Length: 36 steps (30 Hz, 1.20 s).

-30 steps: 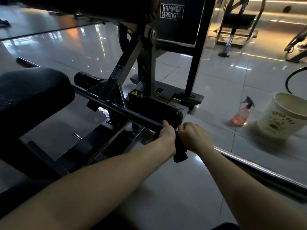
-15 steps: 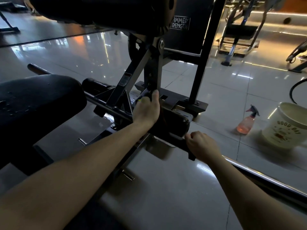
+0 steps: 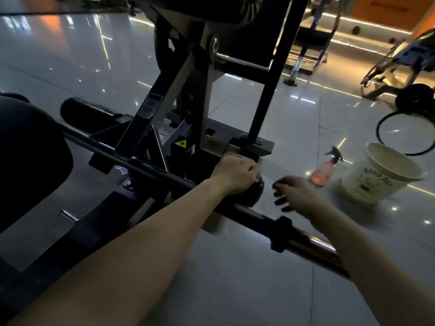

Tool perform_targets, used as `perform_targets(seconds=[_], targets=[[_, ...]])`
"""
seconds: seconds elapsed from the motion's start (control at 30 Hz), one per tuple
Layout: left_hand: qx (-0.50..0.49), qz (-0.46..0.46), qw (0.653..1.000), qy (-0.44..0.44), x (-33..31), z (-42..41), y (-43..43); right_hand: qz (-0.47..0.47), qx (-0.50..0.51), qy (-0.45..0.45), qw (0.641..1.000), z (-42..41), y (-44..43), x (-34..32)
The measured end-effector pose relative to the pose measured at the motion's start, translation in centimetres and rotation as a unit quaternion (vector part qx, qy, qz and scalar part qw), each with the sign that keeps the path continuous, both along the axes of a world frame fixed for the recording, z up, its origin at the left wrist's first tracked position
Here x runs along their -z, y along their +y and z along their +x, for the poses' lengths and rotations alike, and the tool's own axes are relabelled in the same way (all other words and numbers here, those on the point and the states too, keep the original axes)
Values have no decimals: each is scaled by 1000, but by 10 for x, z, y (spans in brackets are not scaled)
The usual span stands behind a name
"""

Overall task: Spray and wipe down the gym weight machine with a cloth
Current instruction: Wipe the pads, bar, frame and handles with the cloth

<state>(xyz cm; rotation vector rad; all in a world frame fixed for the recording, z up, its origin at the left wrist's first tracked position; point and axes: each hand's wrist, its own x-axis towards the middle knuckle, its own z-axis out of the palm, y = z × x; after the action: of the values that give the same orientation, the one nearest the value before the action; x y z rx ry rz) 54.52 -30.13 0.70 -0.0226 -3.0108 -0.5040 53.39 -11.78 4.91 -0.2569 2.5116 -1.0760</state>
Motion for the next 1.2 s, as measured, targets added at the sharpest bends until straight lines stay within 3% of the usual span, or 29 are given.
perform_targets(seconds=[0.03,0.1,0.17,0.23,0.3,0.4,0.43,0.5,0.57,0.67,0.73,0.83,0.93,1.07,1.2], targets=[[26,-21,999,-13,-2,-2,6,-13,23,45,999,-11,-6,-6],[40,45,998,-2,-6,-2,21,9,6,102,995,-28,-18,-14],[-28,237,971,24,-13,-3,27,26,-73,81,994,-30,-28,-22],[-142,431,890,53,-24,-9,22,-6,-144,24,989,-26,-36,-24],[-201,538,817,50,-35,-13,15,-47,-188,-11,981,-20,-41,-19],[-200,648,734,25,-43,-7,-1,-16,-223,80,971,-25,-59,8],[-183,659,729,18,-46,-4,-10,14,-213,106,971,-26,-68,18],[-170,583,793,42,-45,1,-30,71,-206,151,964,-27,-83,32],[-195,442,870,93,-42,6,-49,132,-181,172,959,-27,-93,34],[-269,202,936,105,-39,21,-75,102,-199,229,947,-42,-102,30],[-298,109,946,62,-33,29,-85,89,-206,251,942,-51,-105,29],[-274,100,957,6,-34,33,-85,90,-224,239,940,-58,-96,28],[-178,48,980,-69,-48,45,-89,93,-225,179,953,-47,-69,27],[-96,-26,983,-152,-58,50,-105,83,-193,77,975,-30,-45,23],[-74,-199,974,-85,-47,36,-114,150,-152,208,955,-41,-64,29]])
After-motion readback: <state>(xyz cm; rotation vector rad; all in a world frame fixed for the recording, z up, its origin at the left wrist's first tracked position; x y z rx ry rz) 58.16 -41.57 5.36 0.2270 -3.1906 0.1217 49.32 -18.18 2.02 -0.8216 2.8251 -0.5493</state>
